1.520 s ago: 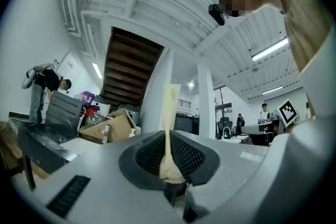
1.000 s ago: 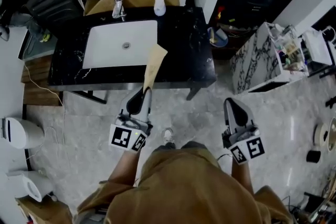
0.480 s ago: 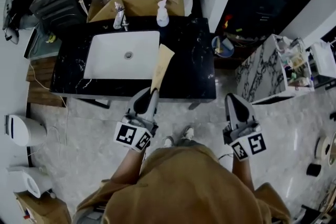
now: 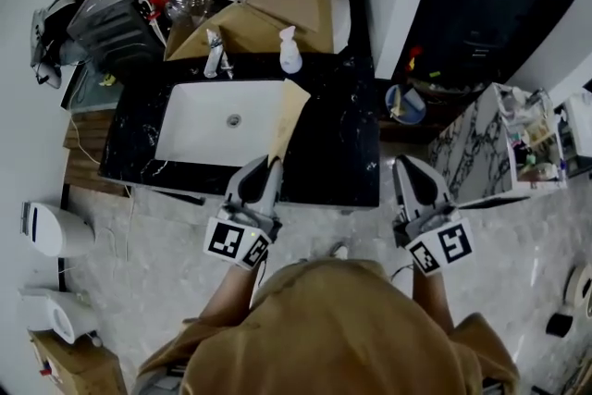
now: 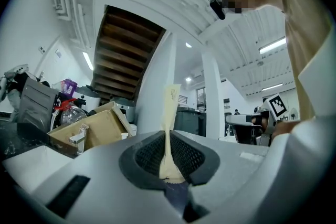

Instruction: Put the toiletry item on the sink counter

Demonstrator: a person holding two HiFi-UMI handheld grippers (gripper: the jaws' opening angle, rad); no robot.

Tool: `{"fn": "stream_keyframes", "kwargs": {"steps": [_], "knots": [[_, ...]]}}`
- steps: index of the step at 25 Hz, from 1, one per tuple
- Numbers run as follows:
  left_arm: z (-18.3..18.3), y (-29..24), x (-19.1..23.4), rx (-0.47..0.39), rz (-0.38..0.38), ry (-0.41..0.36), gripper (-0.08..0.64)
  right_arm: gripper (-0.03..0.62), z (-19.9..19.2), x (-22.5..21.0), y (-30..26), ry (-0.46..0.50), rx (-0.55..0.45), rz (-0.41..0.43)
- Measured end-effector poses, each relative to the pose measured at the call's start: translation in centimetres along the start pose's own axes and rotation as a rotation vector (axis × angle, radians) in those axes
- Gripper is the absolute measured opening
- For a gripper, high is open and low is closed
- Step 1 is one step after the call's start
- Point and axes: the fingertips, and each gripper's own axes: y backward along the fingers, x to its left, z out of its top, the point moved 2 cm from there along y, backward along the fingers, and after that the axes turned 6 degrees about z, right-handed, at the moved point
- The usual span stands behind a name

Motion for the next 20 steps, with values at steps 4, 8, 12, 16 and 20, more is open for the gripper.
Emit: {"fn": "stream_keyframes", "kwargs": {"steps": [4,8,12,16,20], "knots": [[-0.3,-0.8,0.0,0.009,0.018,-0.009,0.028,0.002,-0.1,-1.1,-1.1,-0.012,-0.003,0.032],[-0.8,-0.6,0.4,0.022,0.049,-0.011,0.028,0.002,-1.4,-1.5,-2.0,-0.039,0.012,0.058],[-1.3,0.3,0.7,0.042,0.075,-0.016,0.028,0.002,-1.7,-1.3,-2.7,-0.047,0.008,0.085],[-0.8,1.1,0.7,0.041,0.087,-0.033,0.028,0.002,-1.4,-0.4,-3.1,-0.049,-0.011,0.11],[-1.3,2.1,0.6,0.062,0.087,-0.034,0.028,0.002,-1.4,0.7,-3.2,-0.051,-0.013,0.129]]}}
